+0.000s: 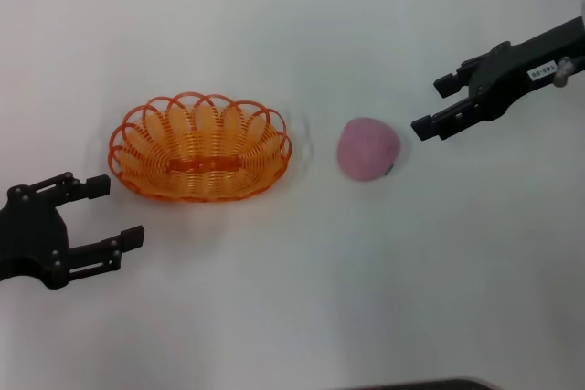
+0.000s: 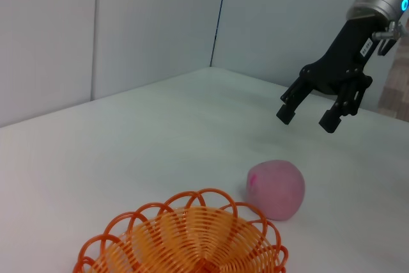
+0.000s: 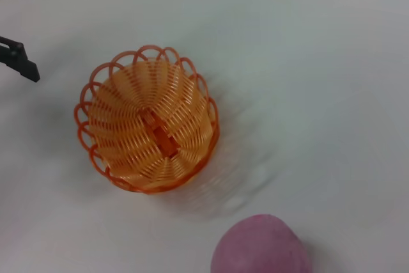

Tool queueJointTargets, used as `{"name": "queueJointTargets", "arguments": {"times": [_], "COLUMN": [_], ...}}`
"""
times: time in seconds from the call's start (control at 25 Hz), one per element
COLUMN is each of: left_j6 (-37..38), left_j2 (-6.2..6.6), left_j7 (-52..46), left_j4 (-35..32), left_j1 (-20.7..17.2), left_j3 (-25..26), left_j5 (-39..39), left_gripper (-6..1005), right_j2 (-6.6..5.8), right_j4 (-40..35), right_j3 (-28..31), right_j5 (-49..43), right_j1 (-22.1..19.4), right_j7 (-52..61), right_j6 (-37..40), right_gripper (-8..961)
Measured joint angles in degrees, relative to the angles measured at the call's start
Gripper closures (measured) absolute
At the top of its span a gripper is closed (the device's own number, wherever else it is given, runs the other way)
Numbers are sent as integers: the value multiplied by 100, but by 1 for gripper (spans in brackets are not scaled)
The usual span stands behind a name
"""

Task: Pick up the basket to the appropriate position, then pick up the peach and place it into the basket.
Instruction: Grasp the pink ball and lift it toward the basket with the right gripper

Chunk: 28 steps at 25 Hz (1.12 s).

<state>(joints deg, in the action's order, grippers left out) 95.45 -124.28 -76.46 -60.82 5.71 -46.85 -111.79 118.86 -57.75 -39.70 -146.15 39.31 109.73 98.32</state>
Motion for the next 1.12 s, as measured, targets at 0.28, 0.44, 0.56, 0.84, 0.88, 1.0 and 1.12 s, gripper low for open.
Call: {"name": "queueJointTargets", "arguments": {"times": [0.28,0.44,0.56,0.84,0.88,1.0,1.12], "left_j6": [0,-7,-14,-7,-6,-4,-2], "left_j2": [0,0,0,-5,-6,-8,-8], "left_j7": [2,7,8,9,9,9,9], "left_j4": [0,0,0,0,0,0,0], "left_j1": [-12,-9,-17,-33,-34,-35,-35], "left_j3": [0,0,0,0,0,0,0], "left_j5": [-10,-14,-17,-26,-27,-29,-38], "left_gripper": [199,199,200,199,199,199,199], "right_j2": [45,63,80,112,112,111,108], "right_j4": [-19,16,35,297,353,485,638], "right_j3": [-291,-612,-867,-1141,-1163,-1262,-1406], "right_j5": [-13,-7,13,27,27,31,66], "right_j1": [105,133,137,261,288,335,364], "right_j7": [316,556,699,816,817,818,819], "right_j6": [-152,-360,-531,-729,-753,-850,-964], "right_gripper": [15,15,16,16,16,15,15]}}
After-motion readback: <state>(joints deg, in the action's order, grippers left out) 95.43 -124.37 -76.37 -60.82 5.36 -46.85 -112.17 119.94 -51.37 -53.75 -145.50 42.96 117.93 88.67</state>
